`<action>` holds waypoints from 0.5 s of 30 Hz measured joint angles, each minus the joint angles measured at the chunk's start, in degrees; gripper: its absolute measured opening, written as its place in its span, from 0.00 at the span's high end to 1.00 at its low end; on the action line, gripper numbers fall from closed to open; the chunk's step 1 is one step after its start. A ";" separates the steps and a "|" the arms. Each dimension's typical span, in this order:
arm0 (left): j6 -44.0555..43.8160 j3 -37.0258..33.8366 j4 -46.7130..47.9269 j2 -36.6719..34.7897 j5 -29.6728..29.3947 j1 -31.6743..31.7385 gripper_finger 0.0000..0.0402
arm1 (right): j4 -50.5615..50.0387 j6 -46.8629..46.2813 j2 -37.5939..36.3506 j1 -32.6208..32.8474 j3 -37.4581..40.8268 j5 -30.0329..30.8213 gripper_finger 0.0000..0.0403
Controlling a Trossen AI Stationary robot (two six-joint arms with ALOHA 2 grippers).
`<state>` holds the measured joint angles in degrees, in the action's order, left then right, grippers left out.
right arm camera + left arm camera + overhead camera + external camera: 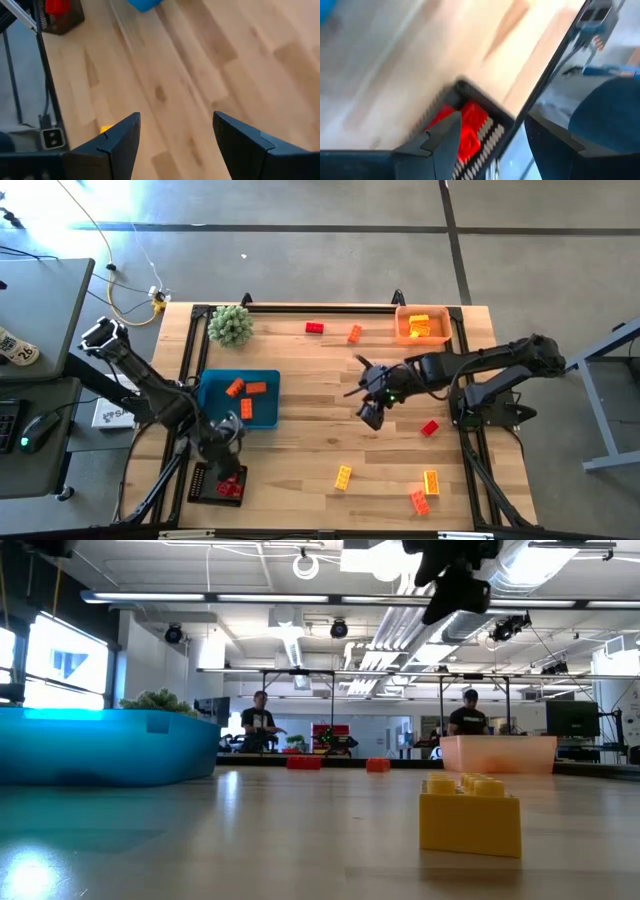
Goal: Sort & place blocks by color
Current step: Put the yellow game piece into the orange bin
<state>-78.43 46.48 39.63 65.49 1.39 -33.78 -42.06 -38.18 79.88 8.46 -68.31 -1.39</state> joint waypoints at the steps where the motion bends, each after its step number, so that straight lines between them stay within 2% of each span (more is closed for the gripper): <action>1: 1.24 0.00 -0.05 -0.35 -0.83 1.15 0.49 | -0.61 -1.54 0.00 0.62 0.00 -0.04 0.41; 10: 12.70 0.00 -1.12 -1.62 -9.69 12.71 0.49 | -8.66 -21.00 0.00 6.06 0.00 0.08 0.41; 15: 19.20 0.00 -5.66 -1.62 -10.85 18.65 0.49 | -15.75 -30.26 0.00 9.63 -0.02 3.24 0.41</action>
<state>-59.24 46.48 33.97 63.88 -9.46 -15.12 -57.81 -68.44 79.88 18.09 -68.33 1.85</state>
